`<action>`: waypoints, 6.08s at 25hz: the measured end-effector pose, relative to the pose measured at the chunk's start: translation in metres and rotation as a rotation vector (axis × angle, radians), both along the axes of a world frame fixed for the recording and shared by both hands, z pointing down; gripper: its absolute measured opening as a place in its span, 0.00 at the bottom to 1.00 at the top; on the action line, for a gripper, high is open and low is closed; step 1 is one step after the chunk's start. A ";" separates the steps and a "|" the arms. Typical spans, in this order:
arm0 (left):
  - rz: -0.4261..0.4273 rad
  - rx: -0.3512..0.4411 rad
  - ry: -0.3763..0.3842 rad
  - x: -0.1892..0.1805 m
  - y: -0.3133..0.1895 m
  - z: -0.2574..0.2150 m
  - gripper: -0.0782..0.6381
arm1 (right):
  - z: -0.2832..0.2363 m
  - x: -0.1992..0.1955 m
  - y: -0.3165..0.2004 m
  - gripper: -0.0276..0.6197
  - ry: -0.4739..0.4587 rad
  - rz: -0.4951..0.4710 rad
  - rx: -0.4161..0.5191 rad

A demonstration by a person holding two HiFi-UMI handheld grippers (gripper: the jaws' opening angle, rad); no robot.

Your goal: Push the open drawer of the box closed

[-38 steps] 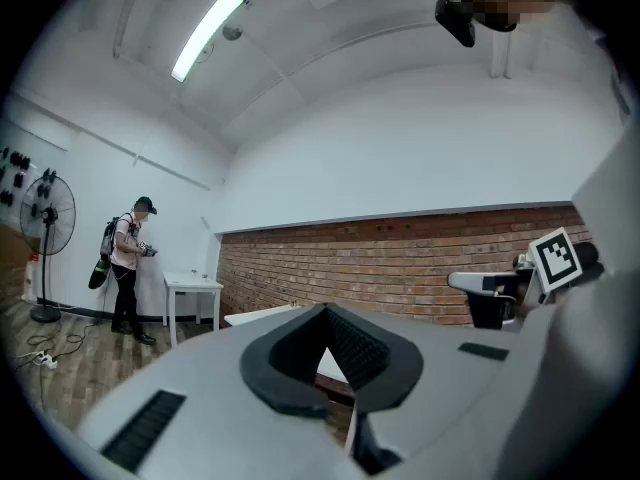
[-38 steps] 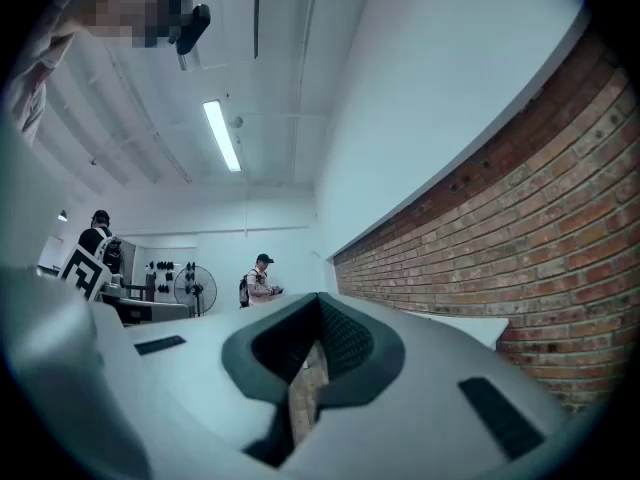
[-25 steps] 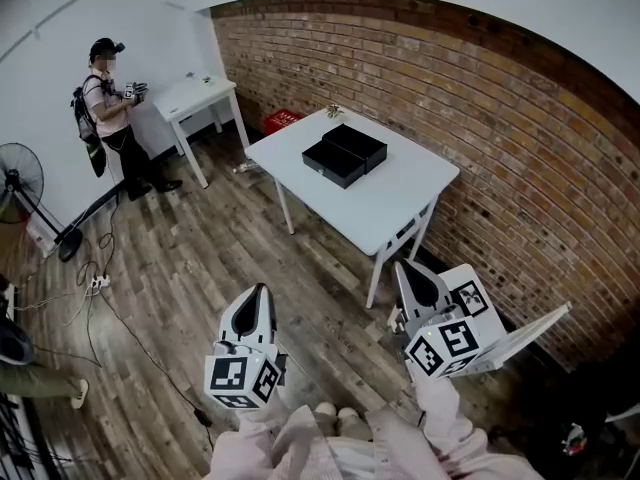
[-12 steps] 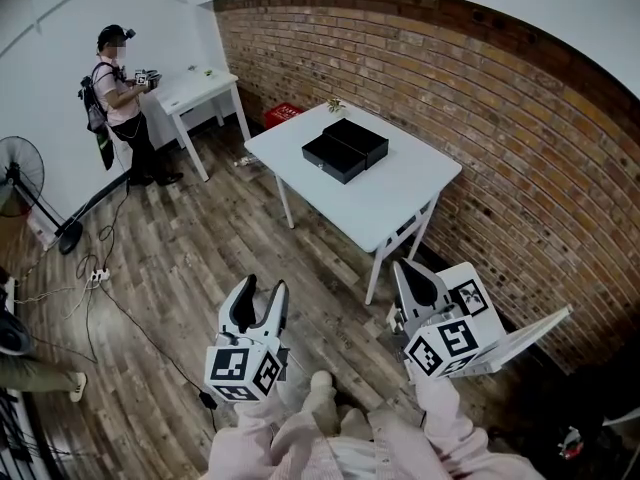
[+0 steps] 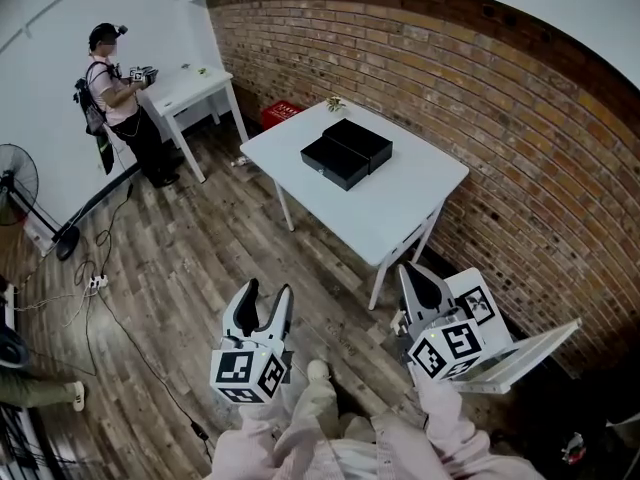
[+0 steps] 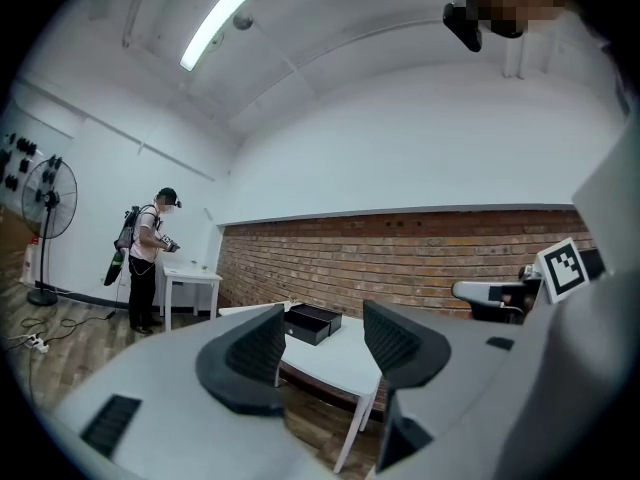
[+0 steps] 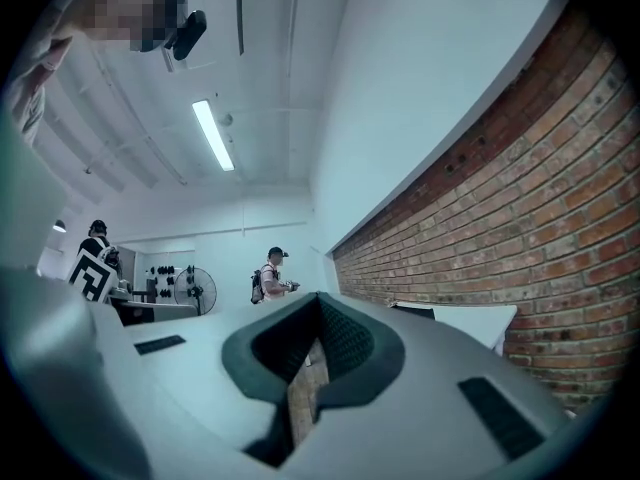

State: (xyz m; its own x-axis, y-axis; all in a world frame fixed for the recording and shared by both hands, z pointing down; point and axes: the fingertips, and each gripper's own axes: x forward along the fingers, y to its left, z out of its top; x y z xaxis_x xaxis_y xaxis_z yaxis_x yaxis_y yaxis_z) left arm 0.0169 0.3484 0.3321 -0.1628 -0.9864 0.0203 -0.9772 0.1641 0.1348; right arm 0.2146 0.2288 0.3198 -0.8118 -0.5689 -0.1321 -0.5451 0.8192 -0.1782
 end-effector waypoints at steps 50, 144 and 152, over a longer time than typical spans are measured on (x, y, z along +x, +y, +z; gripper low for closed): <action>0.288 -0.257 0.106 -0.195 -0.370 0.114 0.39 | 0.084 -0.213 -0.316 0.05 0.085 0.179 -0.186; 0.591 -0.738 0.030 -0.167 -0.528 0.260 0.20 | 0.105 -0.204 -0.450 0.05 0.023 0.358 -0.301; 0.602 -0.742 0.024 -0.161 -0.539 0.261 0.20 | 0.109 -0.200 -0.453 0.05 0.043 0.366 -0.295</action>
State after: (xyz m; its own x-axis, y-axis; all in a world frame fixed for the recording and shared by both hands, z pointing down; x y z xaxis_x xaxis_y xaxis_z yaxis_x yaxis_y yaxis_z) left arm -0.1445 -0.1908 0.5934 0.3760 -0.6387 0.6714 -0.9240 -0.3134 0.2192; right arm 0.0149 -0.2243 0.4292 -0.5517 -0.8270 0.1079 -0.8008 0.4892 -0.3456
